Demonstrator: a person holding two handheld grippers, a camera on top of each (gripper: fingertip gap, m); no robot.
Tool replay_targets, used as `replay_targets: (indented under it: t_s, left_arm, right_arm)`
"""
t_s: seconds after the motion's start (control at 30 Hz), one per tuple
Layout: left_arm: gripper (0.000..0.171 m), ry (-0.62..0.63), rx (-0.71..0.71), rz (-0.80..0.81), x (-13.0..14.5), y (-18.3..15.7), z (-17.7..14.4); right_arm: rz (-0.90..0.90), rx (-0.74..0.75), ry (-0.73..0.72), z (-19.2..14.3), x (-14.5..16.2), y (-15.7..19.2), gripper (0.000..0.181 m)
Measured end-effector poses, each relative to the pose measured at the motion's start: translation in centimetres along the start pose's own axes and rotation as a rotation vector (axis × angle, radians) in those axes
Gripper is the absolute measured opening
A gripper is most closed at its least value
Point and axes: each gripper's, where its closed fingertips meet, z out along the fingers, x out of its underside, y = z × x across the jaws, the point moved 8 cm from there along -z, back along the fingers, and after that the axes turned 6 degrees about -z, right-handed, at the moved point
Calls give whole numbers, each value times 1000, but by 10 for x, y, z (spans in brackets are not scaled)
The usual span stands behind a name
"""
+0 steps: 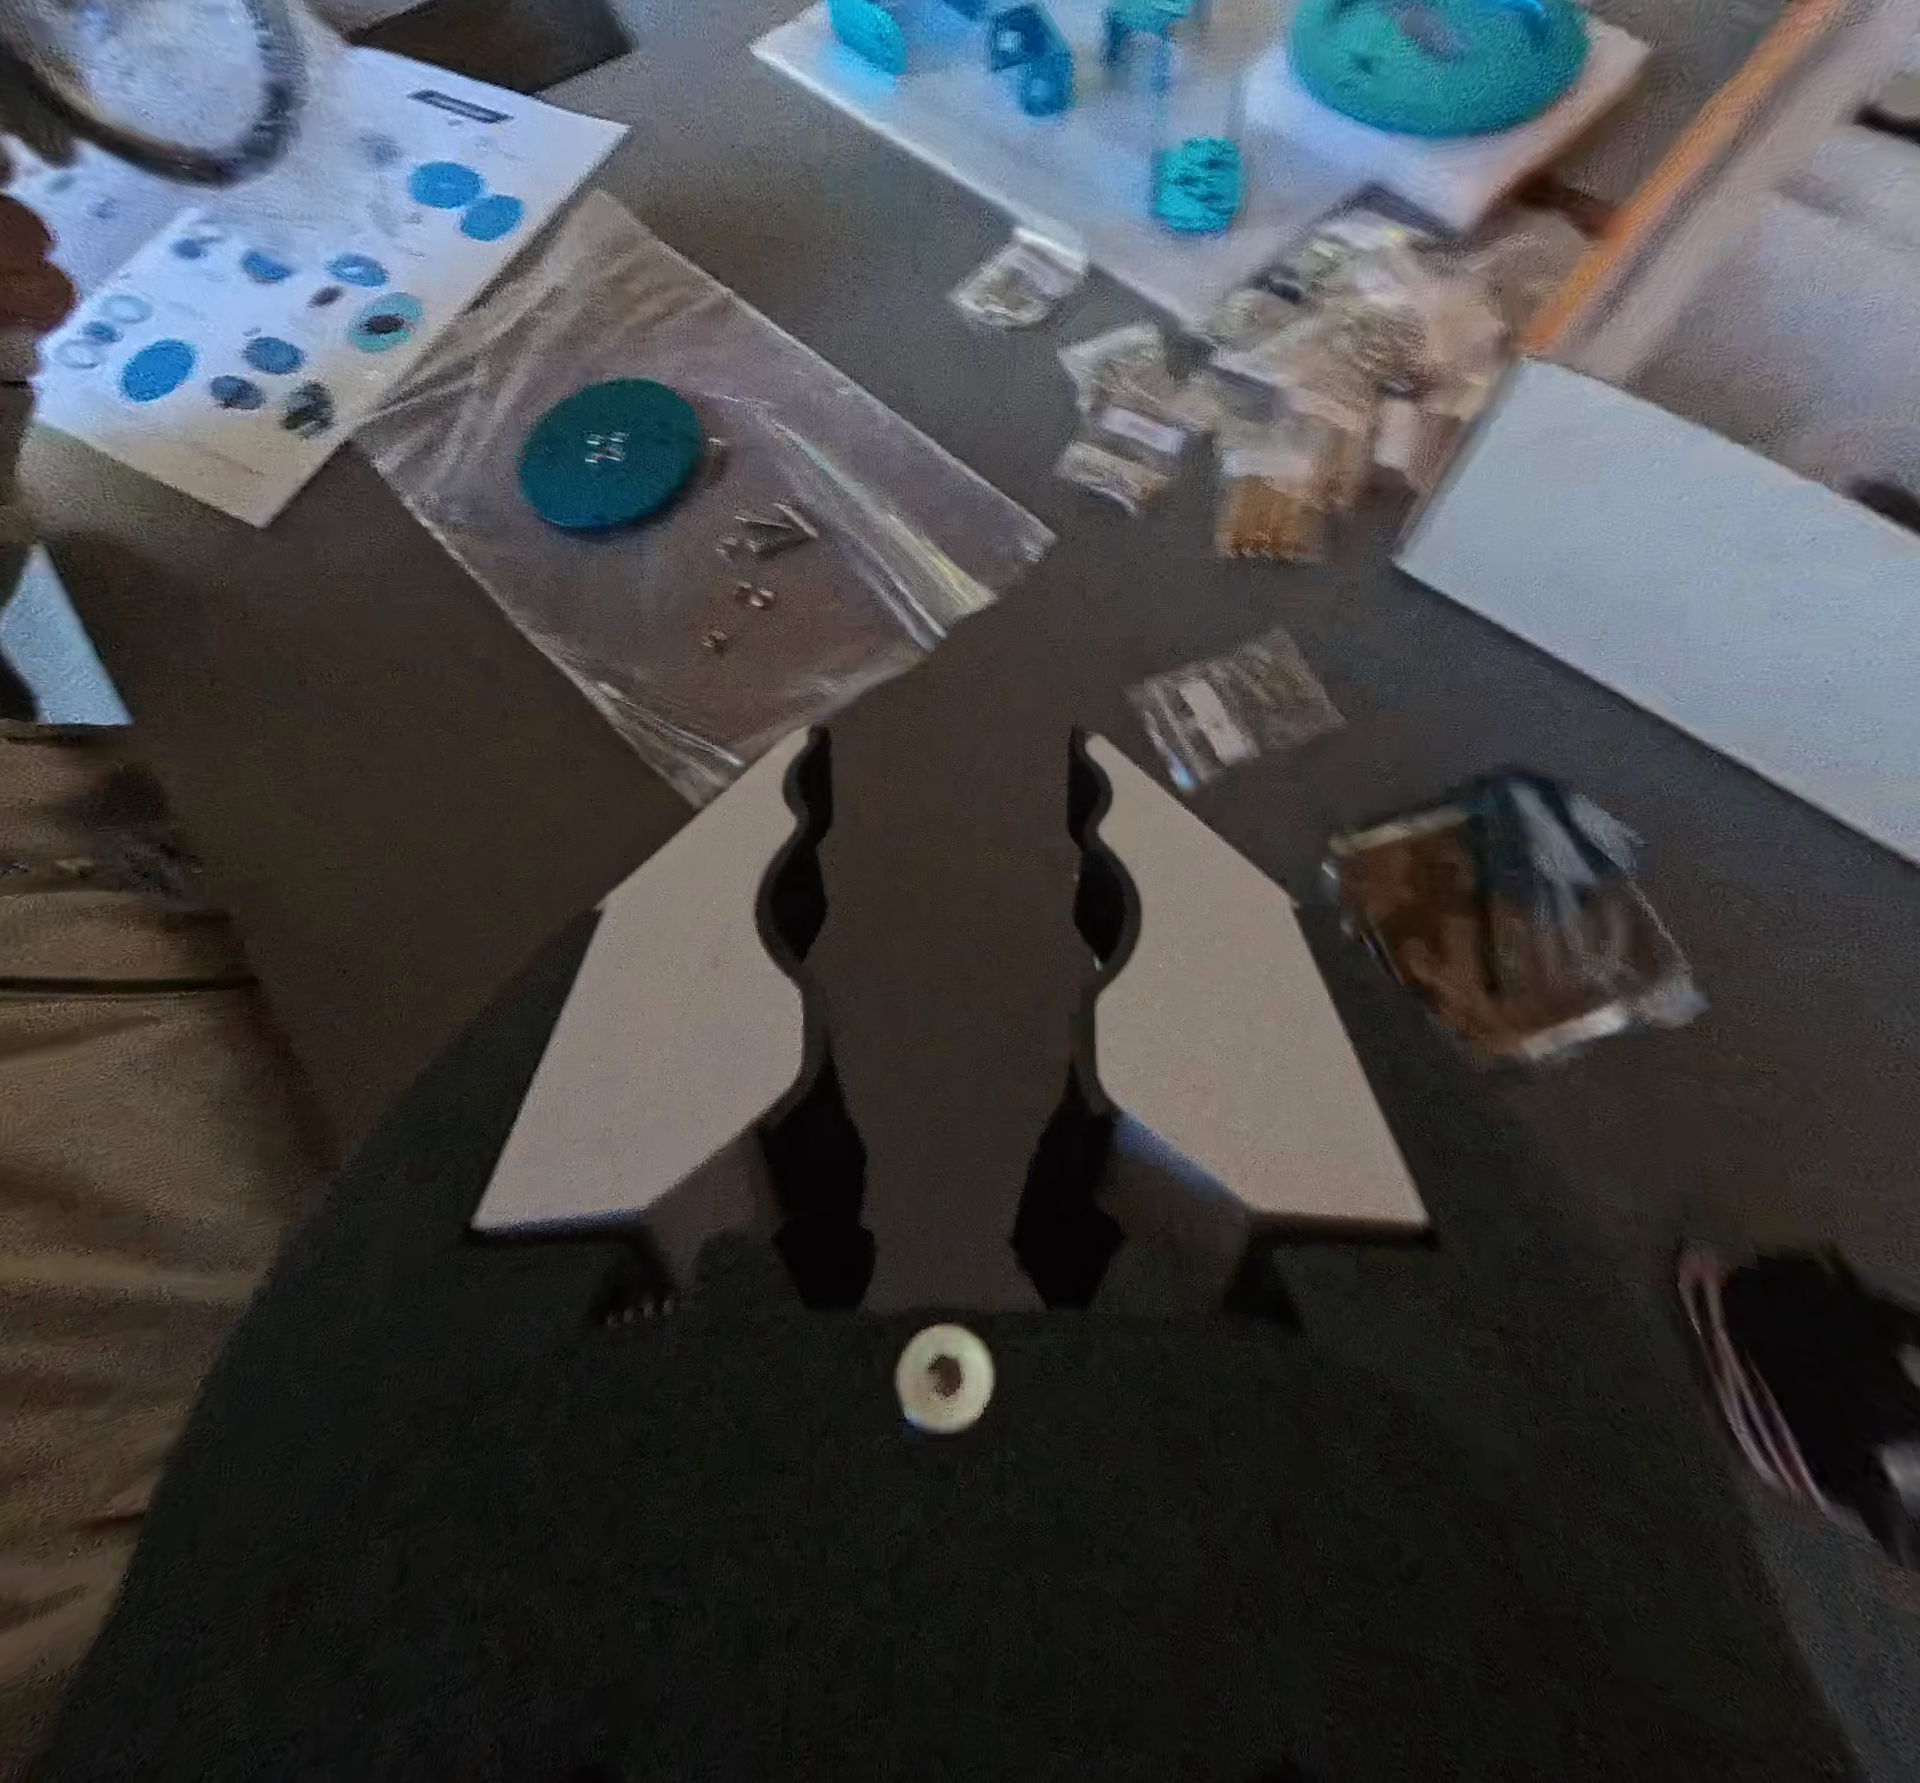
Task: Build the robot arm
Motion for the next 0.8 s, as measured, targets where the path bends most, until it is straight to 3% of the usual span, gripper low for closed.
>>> replay_targets:
  t_s: [0.17,0.3,0.47,0.6,0.7,0.8]
  left_arm:
    - [3,23,-14,11,2,0,-5]
    - [3,60,-71,23,0,5,-8]
    - [3,73,-112,-4,-3,12,-6]
    - [3,94,-127,3,1,3,2]
    - [3,130,-113,55,4,-13,18]
    - [3,150,-96,120,5,-34,35]
  right_arm:
    - [-163,-333,61,70,-55,72,46]
    - [-173,-554,118,92,-101,144,48]
    - [-201,-704,203,57,-166,254,49]
    - [-230,-749,259,16,-184,324,56]
    - [-357,-676,225,-7,-180,338,58]
    - [-432,-530,164,-20,-176,322,58]
